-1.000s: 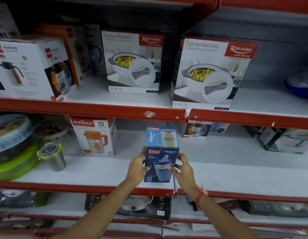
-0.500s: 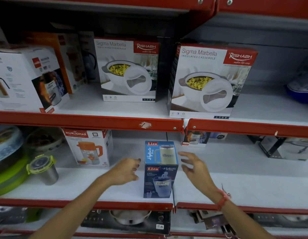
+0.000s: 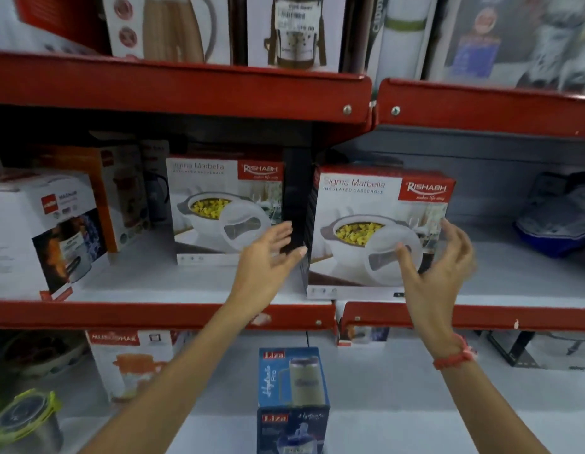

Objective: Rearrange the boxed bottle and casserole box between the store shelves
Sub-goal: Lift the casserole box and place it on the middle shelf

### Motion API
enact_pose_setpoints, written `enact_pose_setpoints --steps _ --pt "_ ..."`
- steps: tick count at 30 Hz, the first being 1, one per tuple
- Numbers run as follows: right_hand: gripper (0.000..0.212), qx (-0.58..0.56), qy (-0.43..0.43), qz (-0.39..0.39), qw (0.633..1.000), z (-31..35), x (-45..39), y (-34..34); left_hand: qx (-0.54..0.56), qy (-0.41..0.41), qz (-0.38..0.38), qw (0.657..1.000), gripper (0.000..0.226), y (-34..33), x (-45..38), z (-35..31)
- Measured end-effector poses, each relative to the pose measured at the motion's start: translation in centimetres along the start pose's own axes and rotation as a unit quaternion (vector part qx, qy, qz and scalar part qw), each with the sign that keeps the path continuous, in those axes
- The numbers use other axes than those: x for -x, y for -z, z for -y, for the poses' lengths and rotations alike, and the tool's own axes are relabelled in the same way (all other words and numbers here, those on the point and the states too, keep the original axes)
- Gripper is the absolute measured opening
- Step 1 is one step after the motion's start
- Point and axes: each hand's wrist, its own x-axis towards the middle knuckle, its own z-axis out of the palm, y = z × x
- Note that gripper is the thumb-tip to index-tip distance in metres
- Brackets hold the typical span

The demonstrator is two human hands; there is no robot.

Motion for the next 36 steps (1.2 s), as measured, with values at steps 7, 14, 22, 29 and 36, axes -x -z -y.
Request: enact_pose_setpoints --steps 7,14,22,29,36 --pt "0.069 -0.146 -0.164 0.081 0.972 -2.4 -2.1 -1.4 -0.018 0.076 0.119 0.990 0.078 -4.0 -3.0 1.9" --pt "0.046 -0.150 -0.150 0.124 0.969 -1.8 -0.6 -2.7 -0.029 0.068 0.050 0.996 0.051 -0.5 -1.6 2.4" --pt "0.051 -0.168 -0.086 0.165 0.968 5.5 2.9 -1.3 -0.010 0.039 -0.019 0.999 0.042 8.1 3.9 -0.1" --pt "0.045 -0.207 -0.053 0.163 0.963 9.9 6.0 3.9 -0.027 0.021 -0.037 0.999 0.052 12.6 10.0 -3.6" --pt "0.054 -0.228 -0.052 0.145 0.961 12.1 8.8 7.4 0.010 0.020 -0.051 0.998 0.047 14.0 14.1 -5.3"
